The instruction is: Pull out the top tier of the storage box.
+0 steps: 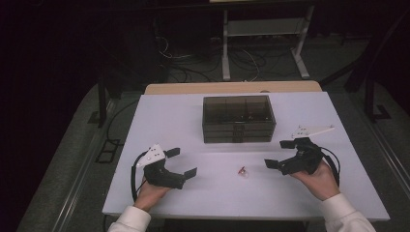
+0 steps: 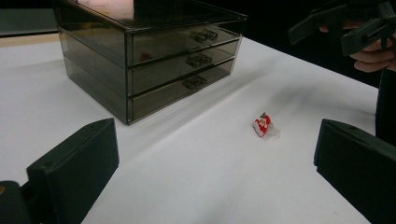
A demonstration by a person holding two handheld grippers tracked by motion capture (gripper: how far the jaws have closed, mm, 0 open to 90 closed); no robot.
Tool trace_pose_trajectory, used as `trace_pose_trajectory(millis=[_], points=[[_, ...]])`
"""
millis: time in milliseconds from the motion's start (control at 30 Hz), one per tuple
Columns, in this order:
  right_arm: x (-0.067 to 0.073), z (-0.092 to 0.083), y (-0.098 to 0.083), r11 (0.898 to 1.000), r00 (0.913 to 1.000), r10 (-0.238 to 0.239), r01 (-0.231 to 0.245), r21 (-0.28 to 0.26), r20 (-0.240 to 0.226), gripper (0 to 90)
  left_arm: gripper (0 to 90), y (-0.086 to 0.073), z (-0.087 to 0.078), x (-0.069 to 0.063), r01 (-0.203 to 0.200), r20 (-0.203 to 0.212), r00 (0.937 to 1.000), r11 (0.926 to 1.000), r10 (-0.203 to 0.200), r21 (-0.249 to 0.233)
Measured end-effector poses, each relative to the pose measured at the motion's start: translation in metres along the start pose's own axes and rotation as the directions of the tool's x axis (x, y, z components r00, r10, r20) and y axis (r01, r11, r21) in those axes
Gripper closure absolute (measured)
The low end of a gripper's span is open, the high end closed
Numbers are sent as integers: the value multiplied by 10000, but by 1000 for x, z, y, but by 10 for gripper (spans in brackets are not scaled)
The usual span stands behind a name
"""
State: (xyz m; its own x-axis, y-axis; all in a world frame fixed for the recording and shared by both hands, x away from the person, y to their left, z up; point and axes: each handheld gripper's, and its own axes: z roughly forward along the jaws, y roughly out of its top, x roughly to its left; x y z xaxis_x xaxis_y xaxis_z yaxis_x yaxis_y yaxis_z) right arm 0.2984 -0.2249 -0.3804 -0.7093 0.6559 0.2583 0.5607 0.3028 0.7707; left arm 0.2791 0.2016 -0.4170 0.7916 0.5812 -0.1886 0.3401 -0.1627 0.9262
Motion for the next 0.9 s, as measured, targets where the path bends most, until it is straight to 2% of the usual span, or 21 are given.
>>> trace_pose_trajectory(millis=[433,900], points=[[-1,12,12,10000,9999,69,-69,-21,-129,0,0,-1,1,-1,-107,178,9998,9999,105,98],[-4,26,21,9993,9990,308,-314,-189,-337,0,0,-1,-2,-1,-95,127,9999,10000,95,-18]])
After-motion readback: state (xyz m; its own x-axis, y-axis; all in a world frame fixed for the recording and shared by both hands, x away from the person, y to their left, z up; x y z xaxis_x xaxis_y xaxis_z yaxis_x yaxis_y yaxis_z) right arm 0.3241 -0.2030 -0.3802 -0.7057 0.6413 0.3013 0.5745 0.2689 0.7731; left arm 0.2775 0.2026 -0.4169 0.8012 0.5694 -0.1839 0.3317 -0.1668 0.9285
